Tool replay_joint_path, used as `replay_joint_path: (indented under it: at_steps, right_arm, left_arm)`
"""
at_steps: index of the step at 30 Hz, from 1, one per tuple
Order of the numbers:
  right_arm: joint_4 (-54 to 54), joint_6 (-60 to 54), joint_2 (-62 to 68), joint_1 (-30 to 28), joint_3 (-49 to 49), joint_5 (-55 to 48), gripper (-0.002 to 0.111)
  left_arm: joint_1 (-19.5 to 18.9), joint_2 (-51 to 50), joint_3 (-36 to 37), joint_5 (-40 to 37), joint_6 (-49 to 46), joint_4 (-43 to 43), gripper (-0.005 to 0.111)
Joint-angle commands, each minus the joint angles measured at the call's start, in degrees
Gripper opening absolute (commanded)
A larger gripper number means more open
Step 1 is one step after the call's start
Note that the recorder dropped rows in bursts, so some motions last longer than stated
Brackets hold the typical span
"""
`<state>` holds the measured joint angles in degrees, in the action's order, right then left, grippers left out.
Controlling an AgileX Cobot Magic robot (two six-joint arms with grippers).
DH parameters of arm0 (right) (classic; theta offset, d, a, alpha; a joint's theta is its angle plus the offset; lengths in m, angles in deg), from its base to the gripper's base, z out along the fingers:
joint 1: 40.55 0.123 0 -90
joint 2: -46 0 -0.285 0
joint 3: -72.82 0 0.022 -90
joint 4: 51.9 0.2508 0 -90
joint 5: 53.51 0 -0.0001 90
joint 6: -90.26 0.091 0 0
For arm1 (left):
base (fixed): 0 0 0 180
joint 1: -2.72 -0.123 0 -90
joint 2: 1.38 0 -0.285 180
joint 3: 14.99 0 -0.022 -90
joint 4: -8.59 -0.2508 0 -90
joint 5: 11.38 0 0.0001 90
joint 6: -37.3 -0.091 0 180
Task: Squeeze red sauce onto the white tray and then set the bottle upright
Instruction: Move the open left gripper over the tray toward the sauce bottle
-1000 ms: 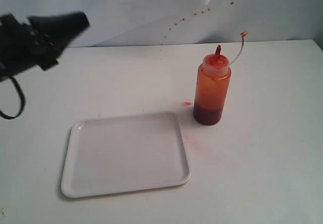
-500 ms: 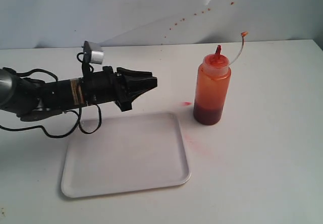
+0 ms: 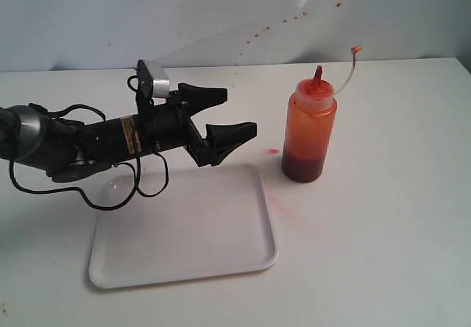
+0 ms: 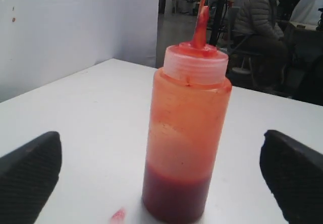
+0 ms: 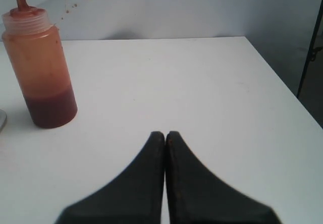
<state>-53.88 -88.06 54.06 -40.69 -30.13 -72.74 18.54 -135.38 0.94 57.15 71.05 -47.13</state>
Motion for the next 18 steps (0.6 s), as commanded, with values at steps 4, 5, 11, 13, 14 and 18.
replay_joint_path:
  at_steps: [4, 5, 11, 13, 14, 18]
  right_arm:
    - [0.1, 0.1, -0.3, -0.5, 0.2, 0.0, 0.0]
    - [0.1, 0.1, -0.3, -0.5, 0.2, 0.0, 0.0]
    - [0.1, 0.1, -0.3, -0.5, 0.2, 0.0, 0.0]
    - [0.1, 0.1, -0.3, -0.5, 0.2, 0.0, 0.0]
    - [0.1, 0.1, -0.3, -0.5, 0.2, 0.0, 0.0]
    - [0.1, 0.1, -0.3, -0.5, 0.2, 0.0, 0.0]
  left_arm:
    - [0.5, -1.5, -0.5, -5.0, -7.1, -0.1, 0.104]
    - [0.5, -2.0, -1.0, -5.3, -7.2, -0.2, 0.104]
    - [3.3, -7.0, -6.8, -5.8, -6.9, -6.5, 0.104]
    - [5.0, -8.3, -9.0, -6.7, -6.9, -6.8, 0.104]
    - [5.6, -9.0, -10.0, -8.5, -6.9, -6.8, 0.104]
    - [9.0, -11.5, -14.4, -16.7, -6.9, -6.8, 0.104]
